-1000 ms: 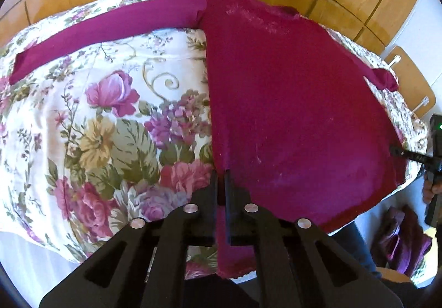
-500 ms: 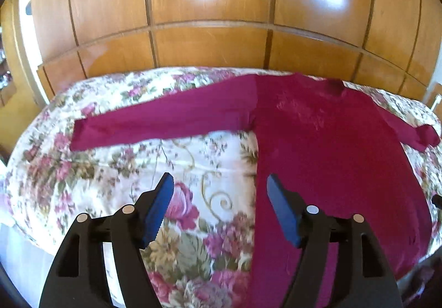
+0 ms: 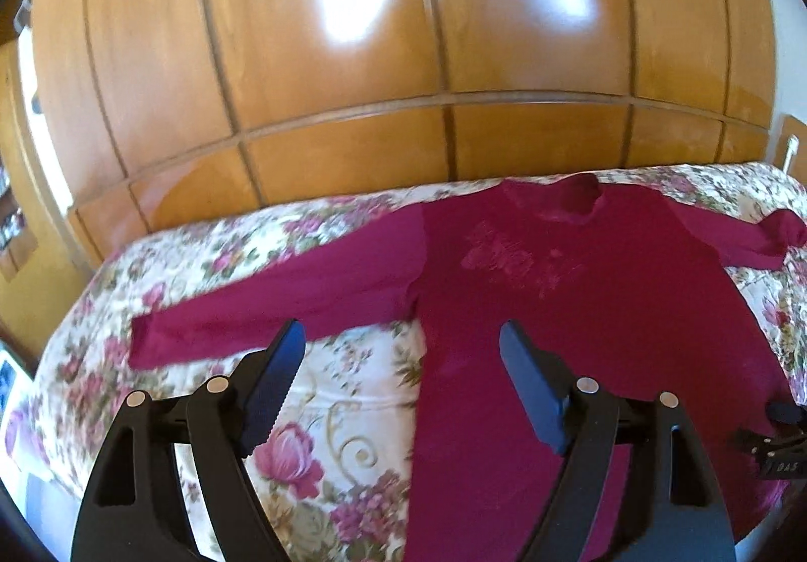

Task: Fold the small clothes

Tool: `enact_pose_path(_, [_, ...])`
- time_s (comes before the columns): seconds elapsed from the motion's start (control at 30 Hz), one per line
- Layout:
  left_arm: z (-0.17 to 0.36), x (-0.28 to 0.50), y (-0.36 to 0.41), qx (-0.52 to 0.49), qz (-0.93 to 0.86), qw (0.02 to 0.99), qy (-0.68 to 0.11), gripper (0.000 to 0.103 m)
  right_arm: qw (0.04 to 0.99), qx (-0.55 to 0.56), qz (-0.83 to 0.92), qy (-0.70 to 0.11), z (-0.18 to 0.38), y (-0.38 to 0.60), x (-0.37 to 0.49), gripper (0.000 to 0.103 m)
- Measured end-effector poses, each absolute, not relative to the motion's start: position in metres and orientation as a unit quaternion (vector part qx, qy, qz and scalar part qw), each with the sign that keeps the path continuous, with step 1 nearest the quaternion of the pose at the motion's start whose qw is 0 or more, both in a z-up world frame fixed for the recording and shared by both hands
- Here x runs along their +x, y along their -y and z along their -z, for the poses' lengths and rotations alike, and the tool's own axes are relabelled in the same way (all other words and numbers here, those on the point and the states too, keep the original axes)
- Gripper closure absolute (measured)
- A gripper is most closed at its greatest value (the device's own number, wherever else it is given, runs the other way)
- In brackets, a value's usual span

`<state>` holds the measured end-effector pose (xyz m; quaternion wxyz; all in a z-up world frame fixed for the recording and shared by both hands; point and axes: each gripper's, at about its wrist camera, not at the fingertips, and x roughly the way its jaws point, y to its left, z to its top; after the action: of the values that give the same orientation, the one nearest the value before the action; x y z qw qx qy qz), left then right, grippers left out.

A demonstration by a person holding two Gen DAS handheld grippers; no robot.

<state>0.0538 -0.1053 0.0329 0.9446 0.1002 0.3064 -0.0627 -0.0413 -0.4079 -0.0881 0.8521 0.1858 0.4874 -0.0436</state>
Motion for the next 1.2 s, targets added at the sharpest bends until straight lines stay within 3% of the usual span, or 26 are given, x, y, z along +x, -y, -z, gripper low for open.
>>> enact_pose_path(0.33, [-0.033, 0.059, 0.155, 0.13, 0.114, 0.938, -0.299, 0.024, 0.843, 0.289, -0.006, -0.454, 0.087, 0.437, -0.056, 0.002])
enact_pose_path(0.97, [-0.013, 0.068, 0.202, 0.175, 0.141, 0.92, -0.321, 0.024, 0.838, 0.337, -0.05, -0.427, 0.085, 0.45, -0.063, 0.003])
enact_pose_path(1.07, [-0.009, 0.071, 0.208, 0.18, 0.142, 0.918, -0.324, 0.024, 0.835, 0.347, -0.056, -0.423, 0.079, 0.455, -0.063, 0.005])
enact_pose_path(1.2, [-0.004, 0.075, 0.215, 0.188, 0.14, 0.915, -0.328, 0.024, 0.843, 0.361, -0.044, -0.395, 0.064, 0.475, -0.064, 0.018])
